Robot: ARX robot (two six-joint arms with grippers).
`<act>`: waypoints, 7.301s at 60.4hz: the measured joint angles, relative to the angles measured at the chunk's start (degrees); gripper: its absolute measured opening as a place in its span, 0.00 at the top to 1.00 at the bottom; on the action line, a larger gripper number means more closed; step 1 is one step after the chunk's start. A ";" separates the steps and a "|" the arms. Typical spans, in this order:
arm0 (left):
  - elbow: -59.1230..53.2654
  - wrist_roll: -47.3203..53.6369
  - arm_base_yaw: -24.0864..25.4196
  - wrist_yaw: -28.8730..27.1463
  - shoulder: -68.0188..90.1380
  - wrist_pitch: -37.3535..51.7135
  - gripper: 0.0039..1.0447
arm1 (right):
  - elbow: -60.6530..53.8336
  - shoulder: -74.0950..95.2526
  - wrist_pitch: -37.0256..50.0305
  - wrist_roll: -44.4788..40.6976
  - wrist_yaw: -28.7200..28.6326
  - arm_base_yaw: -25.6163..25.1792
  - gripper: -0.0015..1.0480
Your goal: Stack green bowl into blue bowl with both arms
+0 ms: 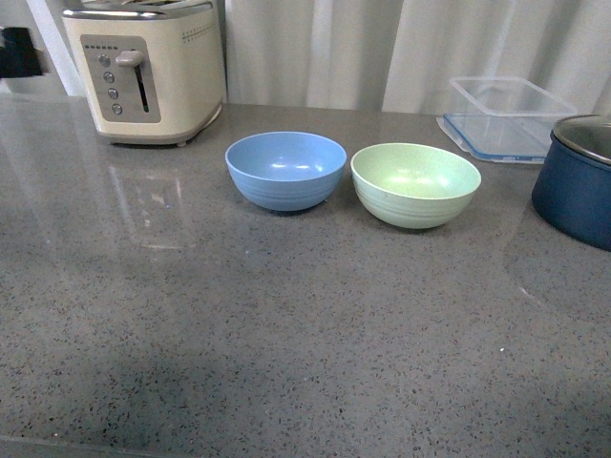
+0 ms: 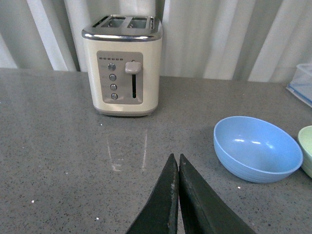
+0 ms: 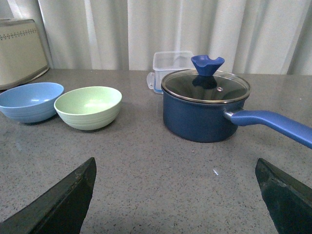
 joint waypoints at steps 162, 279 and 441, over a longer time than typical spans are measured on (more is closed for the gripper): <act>-26.64 0.33 8.09 7.54 -74.20 -46.66 0.54 | 1.51 2.40 -3.87 0.90 -9.62 -1.64 0.10; -26.64 0.46 8.07 7.56 -74.23 -46.66 0.06 | 81.40 115.08 -13.16 15.50 14.40 11.87 0.98; -26.64 0.48 8.09 7.63 -74.25 -46.66 0.06 | 15.96 64.72 47.71 0.00 9.27 9.35 0.99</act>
